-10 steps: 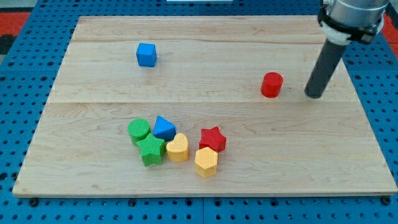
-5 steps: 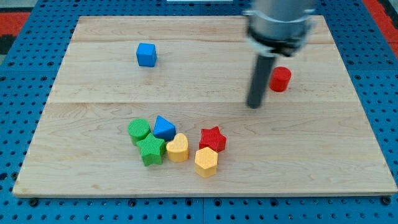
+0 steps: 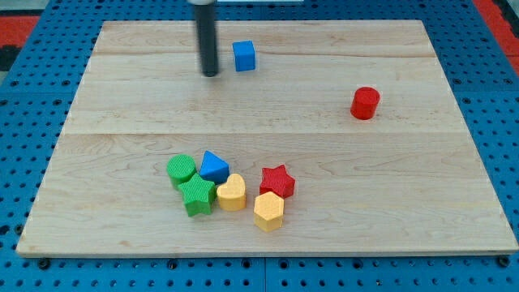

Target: Slide the blue cube into the red circle

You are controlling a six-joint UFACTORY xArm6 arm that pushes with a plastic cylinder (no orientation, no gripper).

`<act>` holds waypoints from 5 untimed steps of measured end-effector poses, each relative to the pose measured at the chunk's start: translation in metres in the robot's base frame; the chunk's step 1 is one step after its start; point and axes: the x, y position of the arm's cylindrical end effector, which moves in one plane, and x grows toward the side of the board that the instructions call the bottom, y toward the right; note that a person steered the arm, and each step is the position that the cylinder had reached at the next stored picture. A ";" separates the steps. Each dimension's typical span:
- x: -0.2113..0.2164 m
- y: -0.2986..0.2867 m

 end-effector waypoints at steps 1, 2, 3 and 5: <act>-0.045 0.057; -0.029 0.159; 0.023 0.183; 0.004 0.159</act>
